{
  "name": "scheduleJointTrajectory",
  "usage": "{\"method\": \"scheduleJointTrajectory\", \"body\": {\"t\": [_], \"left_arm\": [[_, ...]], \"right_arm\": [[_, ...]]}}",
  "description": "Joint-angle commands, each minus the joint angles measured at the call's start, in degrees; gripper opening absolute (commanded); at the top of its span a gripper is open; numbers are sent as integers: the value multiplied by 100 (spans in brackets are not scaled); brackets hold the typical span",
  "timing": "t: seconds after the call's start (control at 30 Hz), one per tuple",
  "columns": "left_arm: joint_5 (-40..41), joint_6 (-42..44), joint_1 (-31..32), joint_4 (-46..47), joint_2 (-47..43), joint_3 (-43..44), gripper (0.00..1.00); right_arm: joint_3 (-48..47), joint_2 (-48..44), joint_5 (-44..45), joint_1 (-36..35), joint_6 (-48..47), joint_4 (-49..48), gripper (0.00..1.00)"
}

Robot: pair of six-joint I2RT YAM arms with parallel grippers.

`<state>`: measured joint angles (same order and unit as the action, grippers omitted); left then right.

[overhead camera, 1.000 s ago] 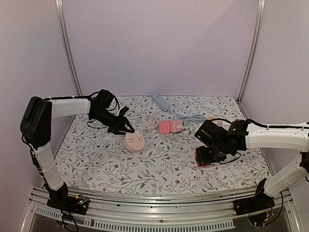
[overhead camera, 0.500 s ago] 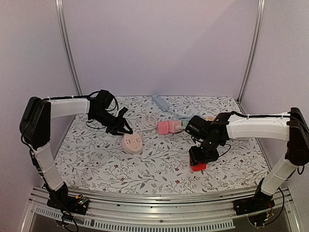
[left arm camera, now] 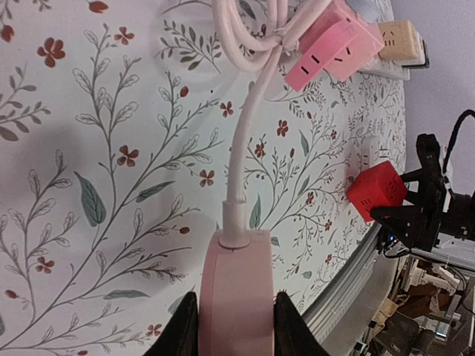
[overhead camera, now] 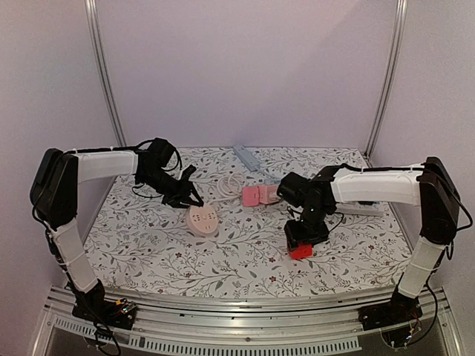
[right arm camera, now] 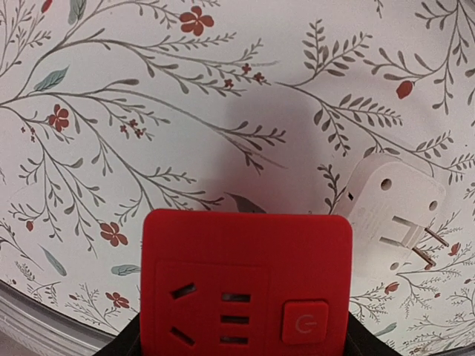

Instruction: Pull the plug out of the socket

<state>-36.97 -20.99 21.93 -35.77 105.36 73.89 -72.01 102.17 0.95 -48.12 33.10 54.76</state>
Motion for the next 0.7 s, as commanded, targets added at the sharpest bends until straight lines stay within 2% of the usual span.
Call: {"method": "scheduleJointTrajectory", "body": {"t": [0.0, 0.23, 0.33, 0.67], "left_arm": [[61, 24, -98, -196, -69, 117, 20], [41, 32, -88, -201, -43, 117, 20], [73, 26, -89, -208, -54, 127, 20], [522, 219, -97, -459, 8, 242, 23]], "right_arm": [[-287, 198, -25, 120, -226, 41, 64], [-345, 304, -27, 139, -303, 9, 84], [-353, 220, 105, 145, -289, 17, 89], [-774, -283, 536, 241, -587, 18, 96]]}}
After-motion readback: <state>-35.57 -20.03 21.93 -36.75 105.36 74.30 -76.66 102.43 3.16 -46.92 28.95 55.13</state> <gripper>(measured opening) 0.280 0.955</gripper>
